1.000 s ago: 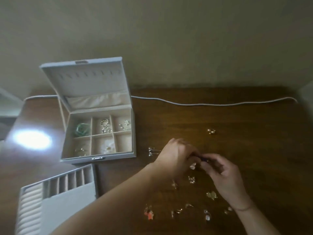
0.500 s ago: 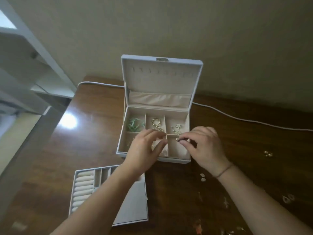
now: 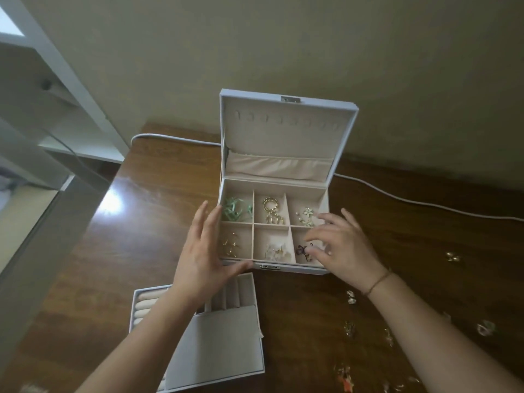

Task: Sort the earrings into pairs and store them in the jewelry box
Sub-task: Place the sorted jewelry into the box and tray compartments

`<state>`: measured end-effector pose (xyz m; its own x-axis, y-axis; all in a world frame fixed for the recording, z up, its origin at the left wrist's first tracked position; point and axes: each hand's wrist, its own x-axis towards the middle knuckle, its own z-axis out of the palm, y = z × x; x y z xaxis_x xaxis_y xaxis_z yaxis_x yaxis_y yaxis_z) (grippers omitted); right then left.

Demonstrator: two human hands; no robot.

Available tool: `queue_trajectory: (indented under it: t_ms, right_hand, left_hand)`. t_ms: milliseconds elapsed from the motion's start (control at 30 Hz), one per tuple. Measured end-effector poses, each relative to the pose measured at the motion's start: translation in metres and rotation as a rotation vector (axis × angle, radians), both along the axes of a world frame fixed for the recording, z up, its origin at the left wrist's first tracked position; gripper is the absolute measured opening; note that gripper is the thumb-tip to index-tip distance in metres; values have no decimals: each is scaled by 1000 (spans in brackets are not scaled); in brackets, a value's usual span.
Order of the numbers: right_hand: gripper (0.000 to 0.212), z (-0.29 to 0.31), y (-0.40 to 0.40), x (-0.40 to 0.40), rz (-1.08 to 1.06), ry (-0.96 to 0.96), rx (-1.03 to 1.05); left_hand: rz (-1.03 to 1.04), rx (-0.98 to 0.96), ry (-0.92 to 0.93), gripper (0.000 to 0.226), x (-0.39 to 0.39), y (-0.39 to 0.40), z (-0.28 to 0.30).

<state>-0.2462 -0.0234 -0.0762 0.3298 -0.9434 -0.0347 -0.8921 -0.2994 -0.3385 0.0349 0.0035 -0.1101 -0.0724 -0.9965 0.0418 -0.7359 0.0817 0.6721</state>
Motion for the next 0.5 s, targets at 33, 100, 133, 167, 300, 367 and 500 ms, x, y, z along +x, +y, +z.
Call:
queue_trajectory:
  t_ms: [33,100,133,167,300,367,500]
  right_hand:
    - [26,-2,11,-5,-81,-106,-56]
    - [52,-4,37,-9,-274,-201,-68]
    - [67,-6,50,-9,-350,-209,-7]
    - [80,-9,61,-8,-401,-194,73]
    - [84,-27,72,-3,-428,-69,96]
    - [74,-28,67,0,-470,-54,30]
    - [68,-29,64,1,-491,1,9]
  left_hand:
    - [11,23,15,121,0,1,1]
    - [12,62,51,124,2,3,-2]
    - [15,86,77,125,3,4,-4]
    - [25,106,100,126,5,4,-5]
    - [55,147,167,131,9,2,-10]
    - [53,155,177,133,9,1,-10]
    - [42,163,175,134,9,1,-8]
